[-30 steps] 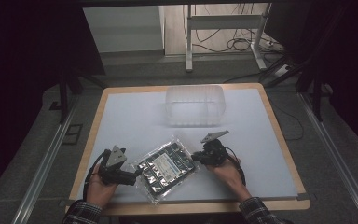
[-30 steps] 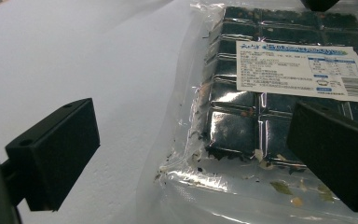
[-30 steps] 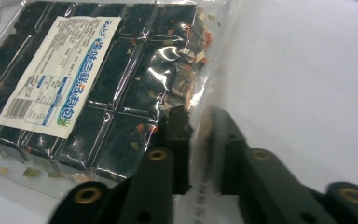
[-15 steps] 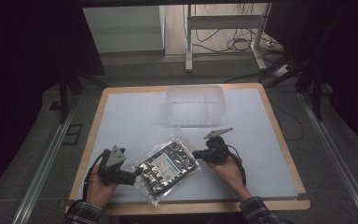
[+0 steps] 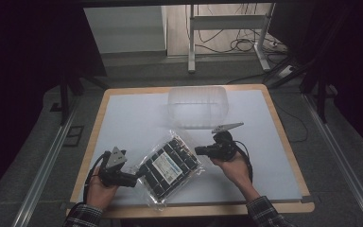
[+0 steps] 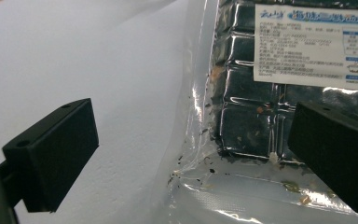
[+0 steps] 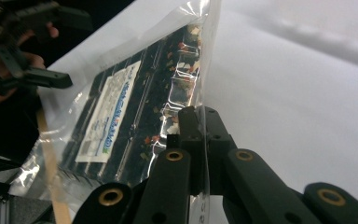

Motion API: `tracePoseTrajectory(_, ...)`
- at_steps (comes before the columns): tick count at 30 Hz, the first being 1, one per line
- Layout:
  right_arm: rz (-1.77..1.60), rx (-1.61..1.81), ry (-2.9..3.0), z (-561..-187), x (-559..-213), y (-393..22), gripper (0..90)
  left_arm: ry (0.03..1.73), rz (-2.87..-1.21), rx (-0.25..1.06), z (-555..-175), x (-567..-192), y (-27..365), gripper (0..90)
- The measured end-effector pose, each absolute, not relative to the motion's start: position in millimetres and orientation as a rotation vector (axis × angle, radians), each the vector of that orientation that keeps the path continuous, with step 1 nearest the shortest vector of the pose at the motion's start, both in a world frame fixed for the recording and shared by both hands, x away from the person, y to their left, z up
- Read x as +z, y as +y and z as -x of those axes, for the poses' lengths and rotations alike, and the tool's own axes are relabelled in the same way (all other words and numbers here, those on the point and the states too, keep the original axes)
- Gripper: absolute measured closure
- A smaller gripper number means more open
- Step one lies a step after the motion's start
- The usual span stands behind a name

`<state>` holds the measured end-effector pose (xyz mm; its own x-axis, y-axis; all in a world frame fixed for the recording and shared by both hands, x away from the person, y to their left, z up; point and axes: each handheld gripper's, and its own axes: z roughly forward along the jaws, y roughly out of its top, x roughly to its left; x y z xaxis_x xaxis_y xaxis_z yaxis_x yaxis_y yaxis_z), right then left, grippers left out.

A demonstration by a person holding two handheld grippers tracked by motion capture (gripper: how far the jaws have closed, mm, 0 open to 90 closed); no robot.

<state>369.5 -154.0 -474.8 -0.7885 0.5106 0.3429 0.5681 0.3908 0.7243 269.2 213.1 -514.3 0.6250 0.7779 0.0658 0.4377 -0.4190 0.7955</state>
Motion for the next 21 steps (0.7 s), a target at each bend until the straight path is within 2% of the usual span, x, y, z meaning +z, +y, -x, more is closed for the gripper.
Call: tracePoseTrajectory(21,0.824,-1.472,-2.572,-369.3,-398.0,-143.5,89.1,0.950,-2.053,0.565,-269.0,-513.0,215.4,0.0)
